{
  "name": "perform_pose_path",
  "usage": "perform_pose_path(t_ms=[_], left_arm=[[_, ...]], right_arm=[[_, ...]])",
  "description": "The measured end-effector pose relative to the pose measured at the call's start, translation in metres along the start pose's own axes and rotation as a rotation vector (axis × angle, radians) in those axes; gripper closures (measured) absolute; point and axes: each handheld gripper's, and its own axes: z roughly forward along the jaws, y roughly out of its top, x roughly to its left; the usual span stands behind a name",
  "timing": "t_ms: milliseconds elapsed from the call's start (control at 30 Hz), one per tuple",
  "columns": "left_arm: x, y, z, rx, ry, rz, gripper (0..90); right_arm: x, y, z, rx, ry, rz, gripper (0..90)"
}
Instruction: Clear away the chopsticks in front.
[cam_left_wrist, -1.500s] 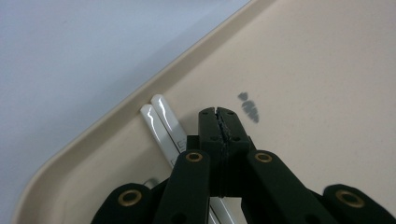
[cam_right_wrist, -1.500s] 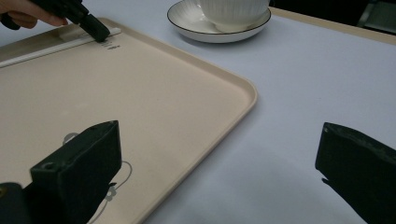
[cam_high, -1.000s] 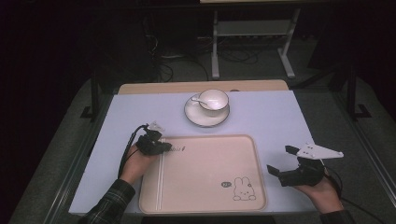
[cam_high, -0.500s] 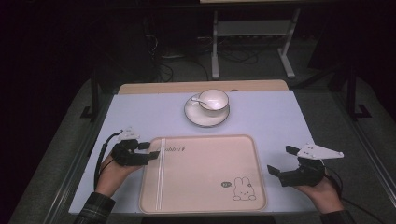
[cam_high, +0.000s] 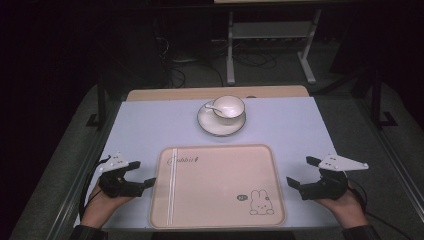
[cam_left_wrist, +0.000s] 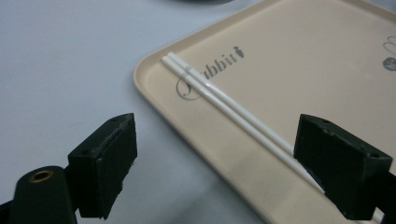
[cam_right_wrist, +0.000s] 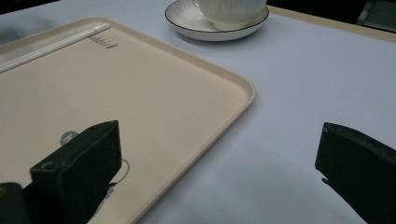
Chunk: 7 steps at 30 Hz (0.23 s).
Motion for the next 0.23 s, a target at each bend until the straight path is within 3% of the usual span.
perform_pose_path(t_ms=[233], left_arm=[[-0.0006,-0.0001,-0.0009,-0.015,0.009,0.008,13.0]], right_arm=[[0.0002,0.0000,-0.0001,0.000,-0.004,-0.001,0.0]])
